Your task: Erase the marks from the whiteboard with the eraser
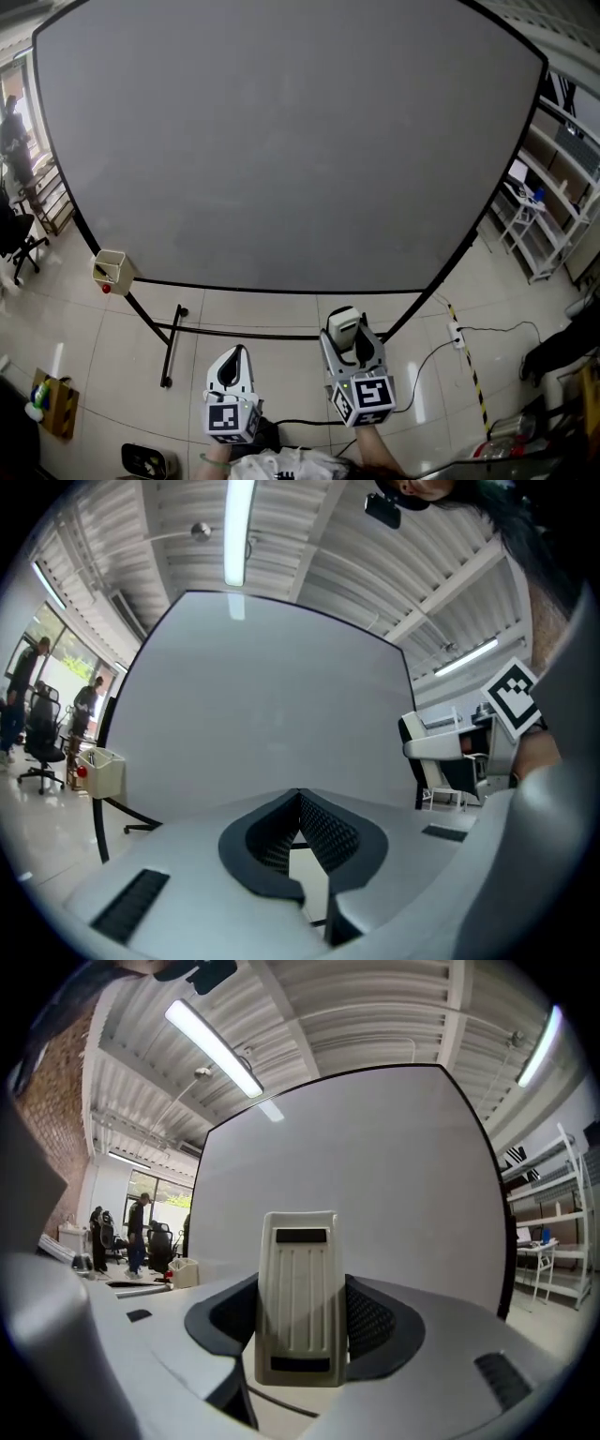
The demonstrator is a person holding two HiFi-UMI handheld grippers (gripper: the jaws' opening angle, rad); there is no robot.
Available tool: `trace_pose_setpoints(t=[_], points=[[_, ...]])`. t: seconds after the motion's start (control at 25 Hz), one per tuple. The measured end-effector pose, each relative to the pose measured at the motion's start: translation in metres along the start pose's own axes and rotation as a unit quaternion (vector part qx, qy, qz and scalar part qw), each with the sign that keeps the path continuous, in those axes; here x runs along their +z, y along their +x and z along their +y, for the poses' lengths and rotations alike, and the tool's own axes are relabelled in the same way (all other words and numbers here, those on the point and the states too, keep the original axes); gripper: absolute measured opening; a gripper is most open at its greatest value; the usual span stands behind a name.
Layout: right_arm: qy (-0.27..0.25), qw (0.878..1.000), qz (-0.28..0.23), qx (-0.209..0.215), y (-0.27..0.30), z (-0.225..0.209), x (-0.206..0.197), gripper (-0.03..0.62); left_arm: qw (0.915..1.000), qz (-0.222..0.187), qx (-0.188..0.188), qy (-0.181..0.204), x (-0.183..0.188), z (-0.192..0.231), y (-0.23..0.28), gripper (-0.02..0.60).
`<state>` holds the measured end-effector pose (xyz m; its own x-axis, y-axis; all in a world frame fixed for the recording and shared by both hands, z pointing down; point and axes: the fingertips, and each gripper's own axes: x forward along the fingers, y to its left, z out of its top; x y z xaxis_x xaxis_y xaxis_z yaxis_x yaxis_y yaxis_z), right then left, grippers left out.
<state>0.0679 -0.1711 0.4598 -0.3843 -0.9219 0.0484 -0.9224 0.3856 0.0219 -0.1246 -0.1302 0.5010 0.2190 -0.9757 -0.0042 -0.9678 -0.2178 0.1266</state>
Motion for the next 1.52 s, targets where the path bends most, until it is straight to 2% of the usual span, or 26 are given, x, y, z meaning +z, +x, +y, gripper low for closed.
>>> trace_pose_setpoints(t=[0.24,0.44,0.52,0.72,1.0,1.52], points=[[0.040,0.998,0.050,0.008,-0.103,-0.024,-0.040,0.268,0.9999,0.008,-0.007,-0.003,-0.012,-0.090,-0.045,0.002],[0.099,0.994,0.037,0.029,-0.136,-0.036,-0.053,0.268,0.9994,0.023,-0.016,0.019,-0.022,-0.135,-0.077,0.002],[0.104,0.994,0.032,0.028,-0.140,-0.037,-0.052,0.267,0.9992,0.021,-0.014,0.032,-0.021,-0.135,-0.082,0.002],[0.095,0.995,0.029,0.022,-0.145,-0.039,-0.051,0.267,0.9998,0.014,0.000,0.015,-0.008,-0.135,-0.081,0.002],[0.073,0.997,0.016,0.021,-0.140,-0.032,-0.044,0.267,0.9990,0.005,-0.021,0.040,0.004,-0.142,-0.077,0.002],[0.047,0.998,0.028,0.031,-0.132,-0.006,-0.038,0.267,0.9997,-0.004,-0.010,0.021,0.007,-0.119,-0.085,0.002]])
